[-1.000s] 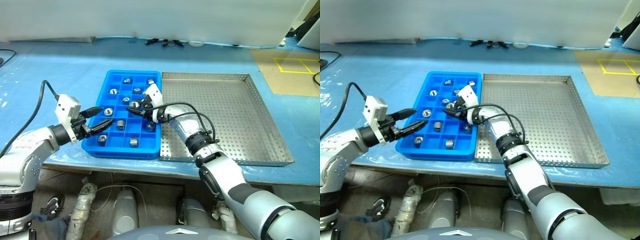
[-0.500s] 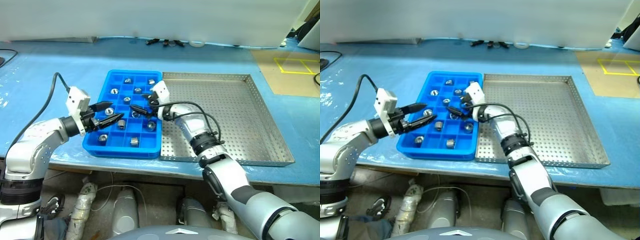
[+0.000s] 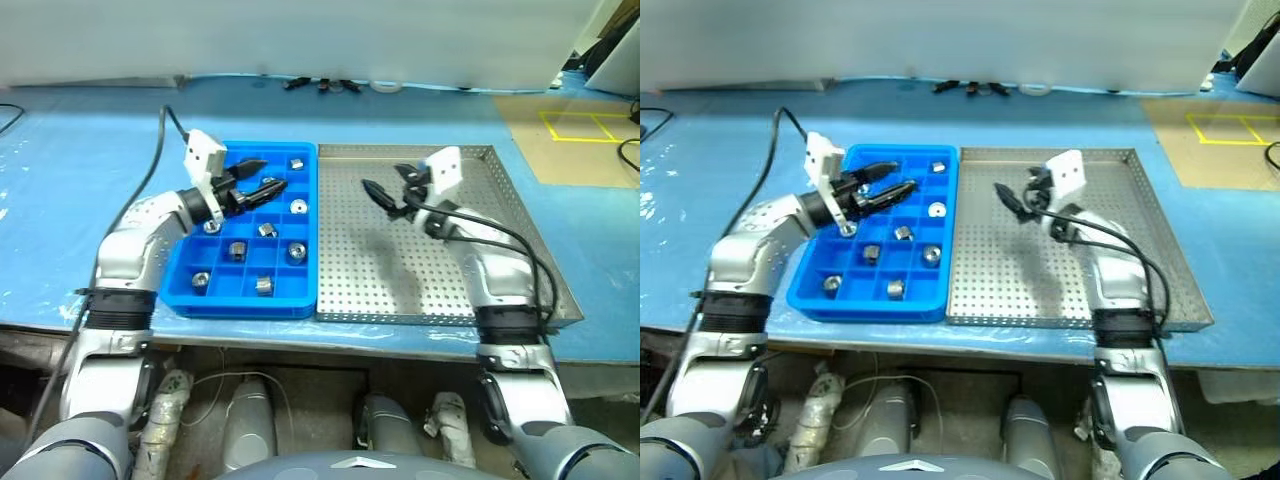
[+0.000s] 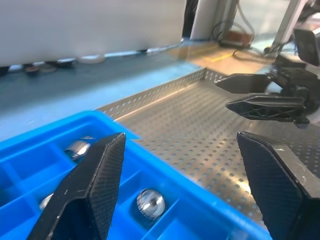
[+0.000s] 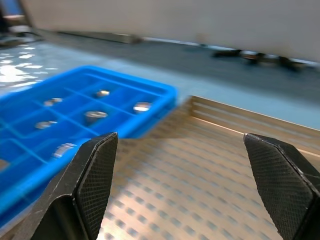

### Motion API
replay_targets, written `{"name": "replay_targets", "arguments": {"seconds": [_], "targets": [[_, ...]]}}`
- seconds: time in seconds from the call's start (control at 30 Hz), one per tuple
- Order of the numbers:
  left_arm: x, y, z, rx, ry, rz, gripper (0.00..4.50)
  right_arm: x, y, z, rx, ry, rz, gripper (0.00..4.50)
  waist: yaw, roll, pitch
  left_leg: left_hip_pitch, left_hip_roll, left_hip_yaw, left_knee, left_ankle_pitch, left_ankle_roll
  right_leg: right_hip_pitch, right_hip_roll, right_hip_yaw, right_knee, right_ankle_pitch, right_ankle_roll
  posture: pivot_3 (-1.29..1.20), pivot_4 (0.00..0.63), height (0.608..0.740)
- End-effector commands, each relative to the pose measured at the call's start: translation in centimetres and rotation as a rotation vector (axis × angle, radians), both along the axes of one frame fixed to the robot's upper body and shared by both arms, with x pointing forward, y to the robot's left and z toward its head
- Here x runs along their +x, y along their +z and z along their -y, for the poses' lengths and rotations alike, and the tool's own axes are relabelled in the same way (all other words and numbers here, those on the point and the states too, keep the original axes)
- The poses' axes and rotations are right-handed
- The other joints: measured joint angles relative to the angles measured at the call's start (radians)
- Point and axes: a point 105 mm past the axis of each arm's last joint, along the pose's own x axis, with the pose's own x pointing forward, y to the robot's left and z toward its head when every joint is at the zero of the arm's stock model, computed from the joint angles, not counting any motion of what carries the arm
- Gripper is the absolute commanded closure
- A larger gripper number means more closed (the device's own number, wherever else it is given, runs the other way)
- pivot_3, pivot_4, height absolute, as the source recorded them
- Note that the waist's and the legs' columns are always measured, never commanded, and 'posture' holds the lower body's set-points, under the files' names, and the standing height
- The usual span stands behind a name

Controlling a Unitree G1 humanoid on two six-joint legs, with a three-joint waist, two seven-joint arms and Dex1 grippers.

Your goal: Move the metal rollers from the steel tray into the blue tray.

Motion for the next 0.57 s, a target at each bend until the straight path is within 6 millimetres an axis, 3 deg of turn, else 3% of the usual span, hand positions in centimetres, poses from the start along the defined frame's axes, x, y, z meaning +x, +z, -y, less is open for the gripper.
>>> {"name": "replay_targets", "arguments": {"seconds": [0.03, 0.3, 0.57], "targets": [[0.6, 0.4, 2.1, 0.005, -0.048, 0.045, 0.75, -1.2, 1.3, 1.9, 0.017, -0.074, 0.04, 0.24, -0.006, 0.0, 0.0, 0.0, 0.0, 0.0, 0.0, 0.0, 0.0, 0.0, 0.0, 0.0, 0.0, 0.0, 0.0, -0.11, 0.15, 0.74], [2.6, -0.3, 5.0, 0.003, -0.048, 0.061, 0.75, -3.8, -2.3, 4.7, 0.043, -0.268, -0.051, 0.24, -0.025, 0.0, 0.0, 0.001, 0.0, 0.001, 0.0, -0.002, 0.003, 0.001, 0.0, 0.0, -0.002, 0.0, 0.0, -0.13, 0.15, 0.74], [2.6, -0.2, 5.2, 0.0, -0.041, 0.078, 0.75, -3.2, -2.2, 2.8, 0.085, -0.267, -0.044, 0.24, -0.03, 0.0, 0.0, 0.001, 0.0, 0.001, 0.0, -0.004, 0.006, 0.001, 0.0, -0.001, -0.003, 0.0, 0.0, -0.1, 0.15, 0.74]]}}
